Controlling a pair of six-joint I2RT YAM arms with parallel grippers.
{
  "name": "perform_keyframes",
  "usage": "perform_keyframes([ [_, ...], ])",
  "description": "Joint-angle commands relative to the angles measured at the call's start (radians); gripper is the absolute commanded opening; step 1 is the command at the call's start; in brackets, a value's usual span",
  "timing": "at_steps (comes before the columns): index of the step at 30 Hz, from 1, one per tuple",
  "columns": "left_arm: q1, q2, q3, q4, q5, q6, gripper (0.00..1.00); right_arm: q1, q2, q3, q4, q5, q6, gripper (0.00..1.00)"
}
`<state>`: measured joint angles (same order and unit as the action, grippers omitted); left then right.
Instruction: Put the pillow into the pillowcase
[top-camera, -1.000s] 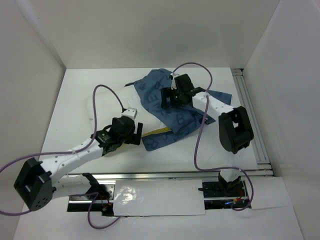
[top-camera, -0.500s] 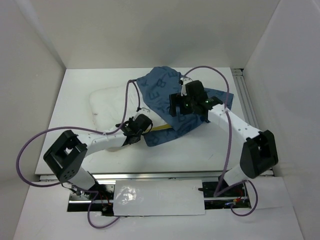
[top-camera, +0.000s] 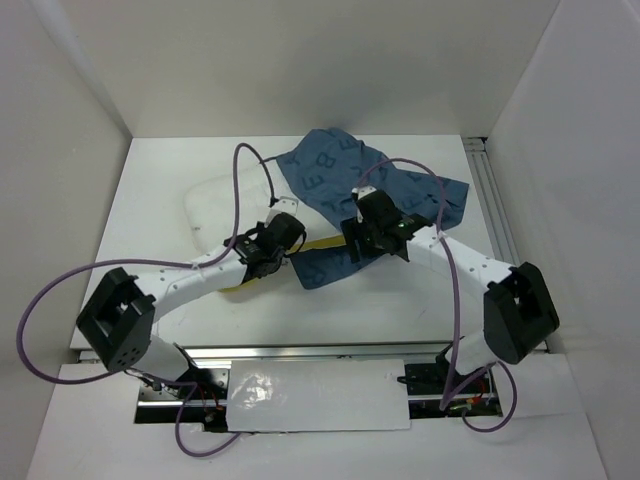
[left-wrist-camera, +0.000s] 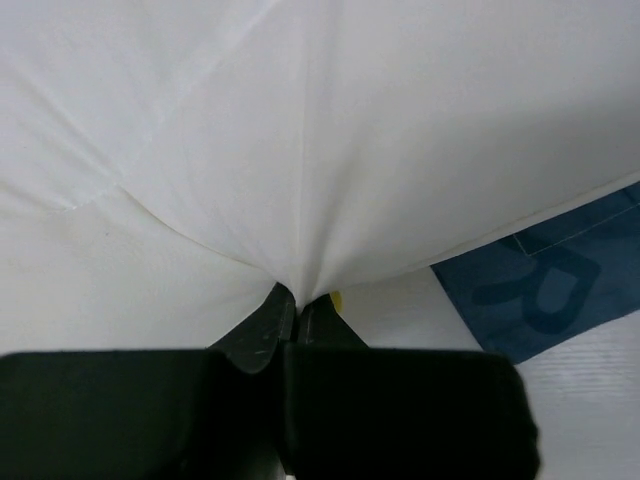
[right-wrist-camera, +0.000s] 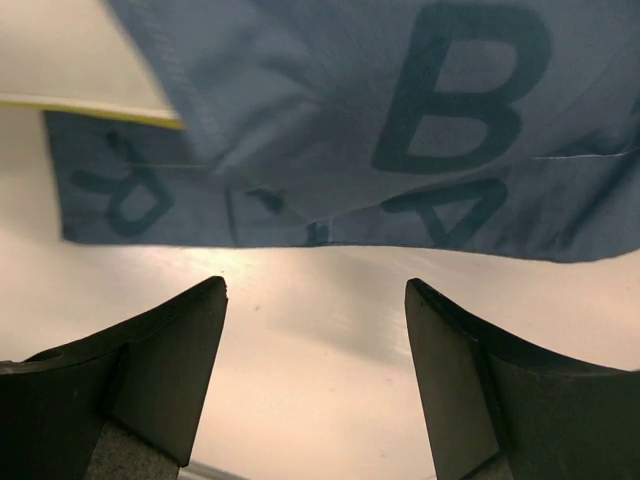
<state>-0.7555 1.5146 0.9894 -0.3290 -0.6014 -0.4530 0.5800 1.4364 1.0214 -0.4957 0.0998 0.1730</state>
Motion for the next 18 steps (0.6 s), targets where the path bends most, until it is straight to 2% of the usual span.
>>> perform_keyframes([
  [1, -0.005, -0.112, 0.045, 0.03, 0.012, -0.027, 0.0, 0.009, 0.065, 0.037, 0.023, 0.09, -0.023, 0.79],
  [5, -0.005, -0.134, 0.045, 0.044, 0.045, -0.017, 0.0, 0.009, 0.137, 0.066, 0.046, 0.095, -0.023, 0.77],
  [6, -0.005, -0.134, 0.045, 0.044, 0.06, -0.016, 0.0, 0.009, 0.147, 0.075, 0.06, 0.138, -0.012, 0.72],
  [7, -0.005, -0.134, 0.045, 0.044, 0.06, -0.016, 0.0, 0.009, 0.157, 0.075, 0.078, 0.165, -0.012, 0.57],
  [10, -0.005, -0.134, 0.045, 0.044, 0.06, -0.016, 0.0, 0.009, 0.157, 0.094, 0.111, 0.216, 0.011, 0.39],
  [13, -0.005, -0.134, 0.045, 0.044, 0.071, -0.026, 0.0, 0.009, 0.147, 0.106, 0.123, 0.216, 0.022, 0.3],
  [14, -0.005, -0.134, 0.045, 0.044, 0.071, -0.026, 0.0, 0.009, 0.147, 0.106, 0.123, 0.201, 0.022, 0.25],
  [16, -0.005, -0.134, 0.045, 0.044, 0.081, -0.026, 0.0, 0.018, 0.113, 0.094, 0.138, 0.18, 0.022, 0.01],
  [18, -0.005, -0.134, 0.045, 0.044, 0.092, -0.026, 0.0, 0.018, 0.099, 0.083, 0.149, 0.134, 0.004, 0.0],
])
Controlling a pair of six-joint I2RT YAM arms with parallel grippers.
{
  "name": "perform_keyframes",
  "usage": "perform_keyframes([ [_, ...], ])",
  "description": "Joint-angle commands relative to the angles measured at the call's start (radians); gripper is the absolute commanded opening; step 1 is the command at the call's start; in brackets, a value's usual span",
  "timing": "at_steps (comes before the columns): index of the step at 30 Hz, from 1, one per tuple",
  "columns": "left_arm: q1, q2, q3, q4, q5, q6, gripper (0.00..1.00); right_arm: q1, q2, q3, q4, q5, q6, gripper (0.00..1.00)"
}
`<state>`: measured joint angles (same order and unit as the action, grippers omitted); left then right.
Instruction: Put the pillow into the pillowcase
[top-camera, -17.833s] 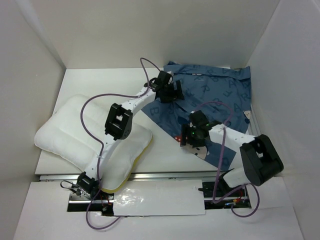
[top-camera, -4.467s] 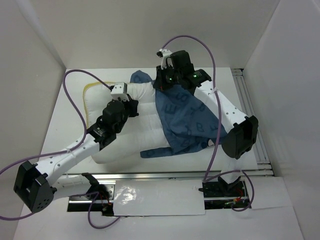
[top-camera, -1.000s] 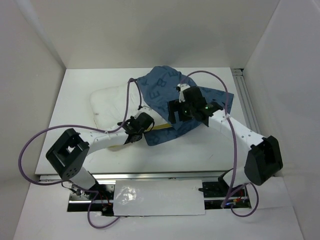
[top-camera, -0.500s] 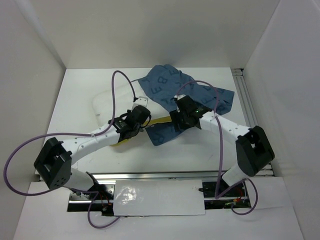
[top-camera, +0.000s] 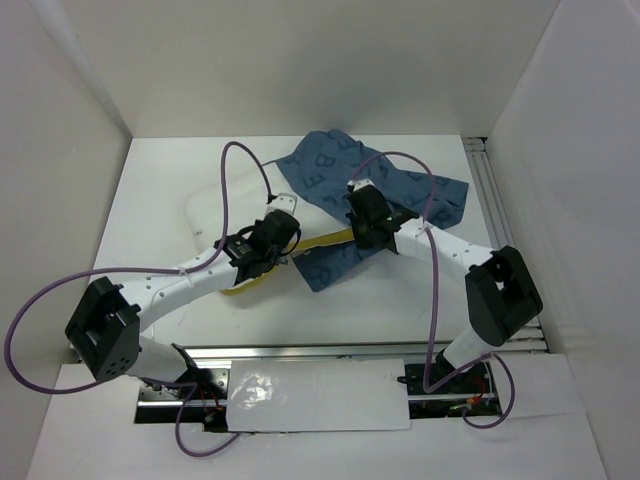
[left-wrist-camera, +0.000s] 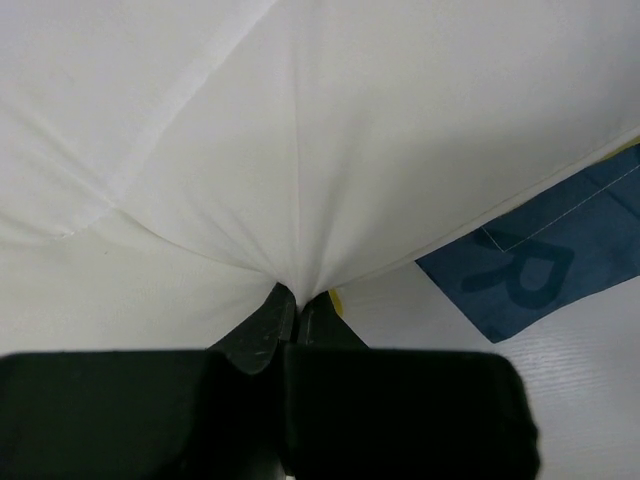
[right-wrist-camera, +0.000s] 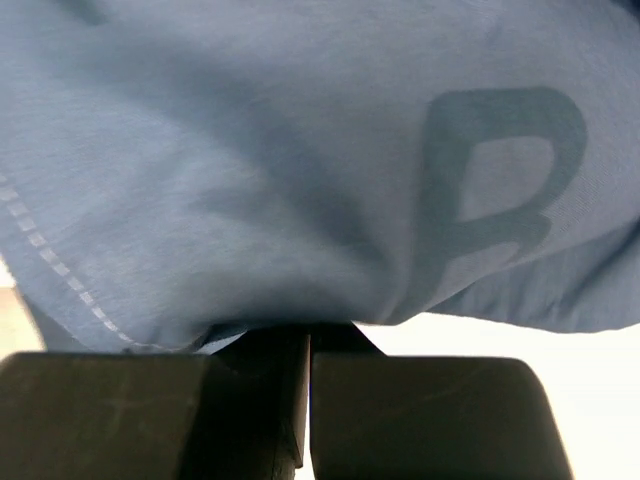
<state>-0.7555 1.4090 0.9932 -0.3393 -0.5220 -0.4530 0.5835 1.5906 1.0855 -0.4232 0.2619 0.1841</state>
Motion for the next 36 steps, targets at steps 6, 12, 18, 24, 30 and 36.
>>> perform_keyframes([
  [6, -0.005, -0.038, 0.093, 0.033, 0.071, -0.107, 0.0, 0.079, -0.135, -0.03, 0.126, -0.314, -0.051, 0.0],
  [12, -0.005, -0.025, 0.214, -0.05, 0.2, -0.285, 0.0, 0.179, -0.192, -0.039, 0.159, -0.64, -0.116, 0.0],
  [18, -0.005, -0.004, 0.225, -0.062, 0.18, -0.387, 0.0, 0.226, -0.207, -0.01, 0.3, -0.917, -0.163, 0.0],
  [24, -0.005, 0.03, 0.188, -0.081, 0.18, -0.446, 0.0, 0.226, -0.302, -0.074, 0.441, -1.076, -0.198, 0.0],
  [30, -0.042, 0.041, 0.087, -0.078, 0.221, -0.478, 0.0, 0.216, -0.347, -0.196, 0.522, -0.954, -0.169, 0.0],
  [36, -0.062, -0.005, 0.05, -0.199, 0.197, -0.467, 0.31, 0.216, -0.297, -0.196, 0.298, -0.804, -0.16, 0.6],
])
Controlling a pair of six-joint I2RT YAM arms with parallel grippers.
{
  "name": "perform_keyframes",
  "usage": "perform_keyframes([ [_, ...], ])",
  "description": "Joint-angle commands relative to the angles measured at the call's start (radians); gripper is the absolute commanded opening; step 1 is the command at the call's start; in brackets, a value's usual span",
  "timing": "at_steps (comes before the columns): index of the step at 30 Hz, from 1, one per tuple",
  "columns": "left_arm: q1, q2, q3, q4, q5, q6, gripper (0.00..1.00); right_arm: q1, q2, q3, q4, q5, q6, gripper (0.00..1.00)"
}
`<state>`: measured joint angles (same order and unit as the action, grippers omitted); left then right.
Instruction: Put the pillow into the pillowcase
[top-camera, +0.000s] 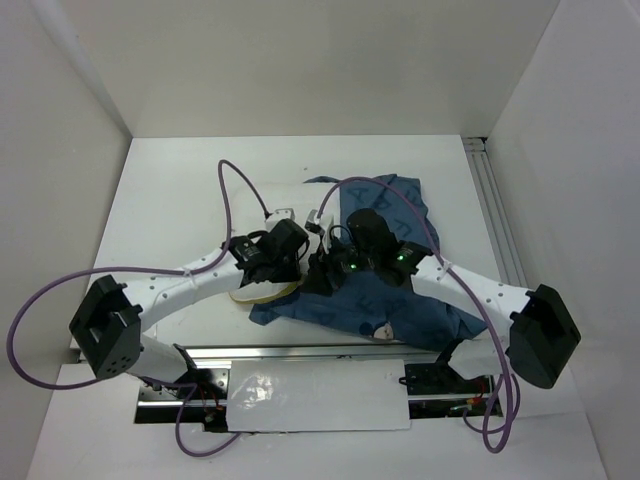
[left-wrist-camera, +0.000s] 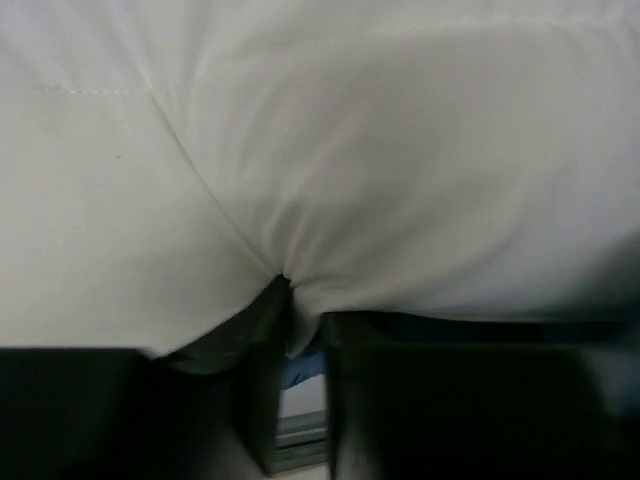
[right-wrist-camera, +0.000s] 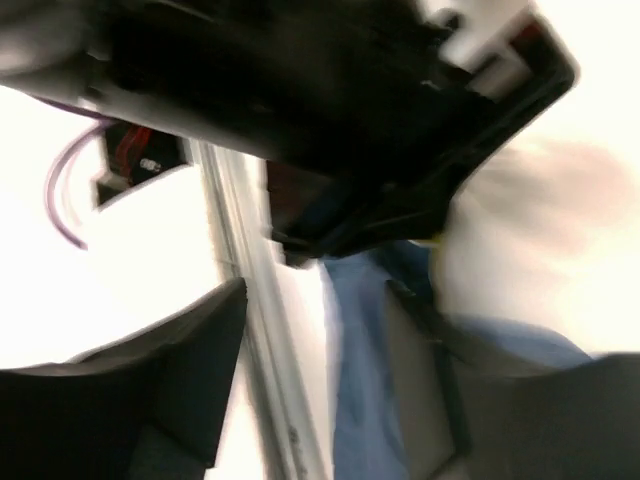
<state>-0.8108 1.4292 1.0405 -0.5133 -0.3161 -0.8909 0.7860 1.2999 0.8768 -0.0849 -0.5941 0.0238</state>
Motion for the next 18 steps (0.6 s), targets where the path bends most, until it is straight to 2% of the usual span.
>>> perform_keyframes([
  [1, -0.007, -0.038, 0.003, -0.046, -0.018, -0.005, 0.41, 0.013, -0.007, 0.013, -0.079, 0.104, 0.001, 0.66],
  [3, -0.007, -0.068, -0.007, -0.085, -0.04, 0.006, 0.69, 0.013, -0.045, 0.027, -0.102, 0.14, 0.001, 0.72],
  [4, -0.007, -0.107, -0.019, -0.094, -0.049, 0.023, 0.94, 0.013, -0.082, 0.042, -0.122, 0.181, 0.001, 0.8],
  [5, -0.007, -0.128, -0.019, -0.094, -0.06, 0.035, 1.0, 0.013, -0.1, 0.051, -0.122, 0.218, 0.014, 0.85],
  [7, -0.007, -0.167, -0.028, -0.108, -0.073, 0.049, 1.0, 0.013, -0.128, 0.08, -0.131, 0.333, 0.057, 0.97],
  [8, -0.007, -0.194, -0.011, -0.117, -0.095, 0.049, 1.0, 0.0, -0.137, 0.094, -0.156, 0.475, 0.08, 0.99],
  [12, 0.057, -0.167, 0.088, -0.133, -0.149, 0.073, 1.0, -0.068, -0.065, 0.229, -0.248, 0.828, 0.198, 0.99],
  [14, 0.096, -0.118, 0.162, -0.113, -0.149, 0.116, 1.0, -0.111, 0.019, 0.281, -0.274, 0.91, 0.237, 0.99],
  [18, 0.196, 0.061, 0.289, -0.028, -0.065, 0.213, 1.0, -0.238, 0.203, 0.472, -0.312, 0.869, 0.22, 0.95],
])
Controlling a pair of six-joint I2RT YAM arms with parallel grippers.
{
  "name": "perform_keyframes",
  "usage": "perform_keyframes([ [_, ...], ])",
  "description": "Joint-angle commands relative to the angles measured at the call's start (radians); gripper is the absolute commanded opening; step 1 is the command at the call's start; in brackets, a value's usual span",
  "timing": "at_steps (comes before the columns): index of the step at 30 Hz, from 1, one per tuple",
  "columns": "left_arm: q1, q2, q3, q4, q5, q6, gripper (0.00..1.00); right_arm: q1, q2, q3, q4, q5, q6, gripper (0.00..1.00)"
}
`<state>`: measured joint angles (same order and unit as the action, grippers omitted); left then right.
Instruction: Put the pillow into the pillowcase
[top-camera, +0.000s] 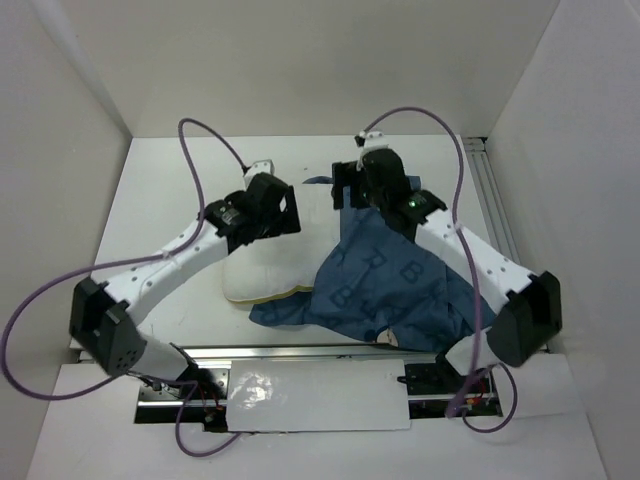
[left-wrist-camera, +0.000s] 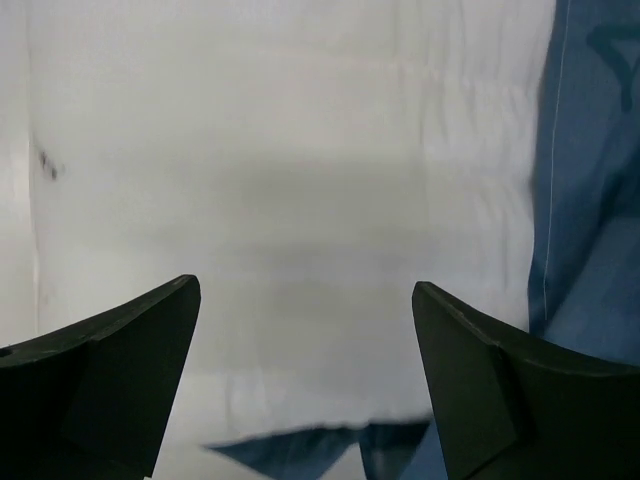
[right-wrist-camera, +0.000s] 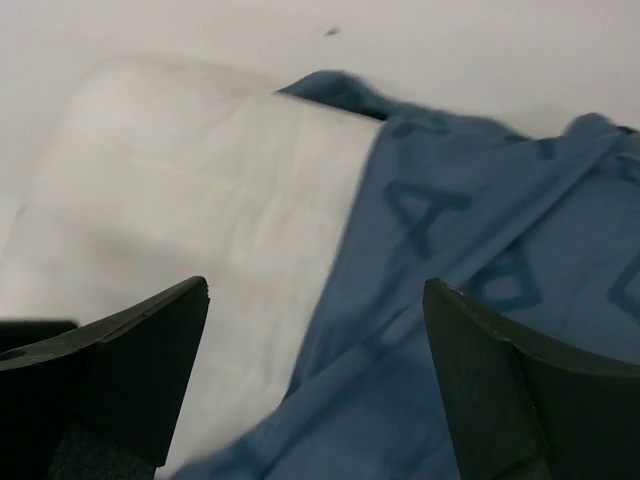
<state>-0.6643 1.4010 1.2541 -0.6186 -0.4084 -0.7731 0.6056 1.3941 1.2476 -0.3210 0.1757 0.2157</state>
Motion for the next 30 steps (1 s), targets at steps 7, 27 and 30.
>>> perform_keyframes([
  [7, 0.106, 0.429, 0.28, 0.135, 0.129, 0.244, 1.0, -0.121, 0.433, 0.377, -0.109, 0.059, -0.114, 0.87],
  [27, 0.144, 0.557, 0.194, 0.322, 0.241, 0.313, 0.0, -0.207, 0.709, 0.558, -0.194, 0.011, -0.154, 0.05],
  [30, 0.144, 0.468, 0.117, 0.429, 0.241, 0.359, 0.0, -0.198, 0.655, 0.569, -0.194, -0.008, -0.154, 0.03],
])
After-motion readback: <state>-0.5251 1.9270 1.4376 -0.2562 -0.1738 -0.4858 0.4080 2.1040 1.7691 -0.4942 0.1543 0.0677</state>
